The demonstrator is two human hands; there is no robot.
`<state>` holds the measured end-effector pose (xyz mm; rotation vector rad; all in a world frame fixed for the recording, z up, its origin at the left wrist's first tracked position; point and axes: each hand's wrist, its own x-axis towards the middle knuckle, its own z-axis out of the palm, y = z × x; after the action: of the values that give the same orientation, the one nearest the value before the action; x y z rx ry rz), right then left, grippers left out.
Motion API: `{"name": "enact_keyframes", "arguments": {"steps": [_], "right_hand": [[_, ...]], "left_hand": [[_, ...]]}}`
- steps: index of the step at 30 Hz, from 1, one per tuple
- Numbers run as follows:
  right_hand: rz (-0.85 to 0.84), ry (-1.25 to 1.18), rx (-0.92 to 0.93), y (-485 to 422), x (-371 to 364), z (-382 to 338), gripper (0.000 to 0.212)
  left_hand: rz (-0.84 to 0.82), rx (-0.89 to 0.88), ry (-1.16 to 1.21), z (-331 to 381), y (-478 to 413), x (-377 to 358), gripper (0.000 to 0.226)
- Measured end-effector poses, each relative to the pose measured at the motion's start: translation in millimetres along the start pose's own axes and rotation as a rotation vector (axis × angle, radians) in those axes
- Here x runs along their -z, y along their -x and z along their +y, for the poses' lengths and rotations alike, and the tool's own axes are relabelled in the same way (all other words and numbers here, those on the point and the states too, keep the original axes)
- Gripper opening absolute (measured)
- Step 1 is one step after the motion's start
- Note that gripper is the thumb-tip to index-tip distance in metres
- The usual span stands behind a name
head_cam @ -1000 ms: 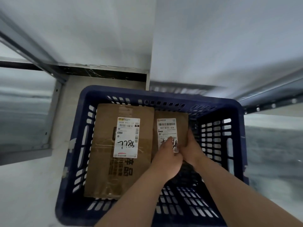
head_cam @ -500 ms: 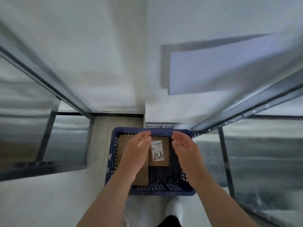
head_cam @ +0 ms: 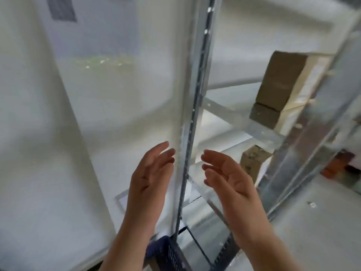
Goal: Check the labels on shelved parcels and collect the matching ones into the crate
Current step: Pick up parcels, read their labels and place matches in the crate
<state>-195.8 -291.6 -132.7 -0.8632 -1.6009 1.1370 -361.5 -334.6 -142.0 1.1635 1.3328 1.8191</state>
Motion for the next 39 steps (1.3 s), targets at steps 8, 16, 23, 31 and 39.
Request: {"name": "enact_keyframes", "arguments": {"steps": [8,16,23,31,39], "right_hand": [[0.420,-0.018,0.197,74,216,-79,0.033],[0.671,0.077,0.209,157,450,-101,0.033],[0.723,0.089,0.184,162,584,-100,0.033],[0.670,0.134,0.143,54,690,-62,0.029],[0.634,0.185,0.112,-147,807,-12,0.026]], "left_hand": [[-0.404,-0.230,0.148,94,49,-210,0.036],[-0.690,-0.224,0.286,110,124,-469,0.032],[-0.721,-0.227,0.281,112,135,-605,0.036],[-0.679,-0.244,0.193,75,40,-712,0.038],[-0.592,-0.160,0.272,12,-120,-861,0.033]]}}
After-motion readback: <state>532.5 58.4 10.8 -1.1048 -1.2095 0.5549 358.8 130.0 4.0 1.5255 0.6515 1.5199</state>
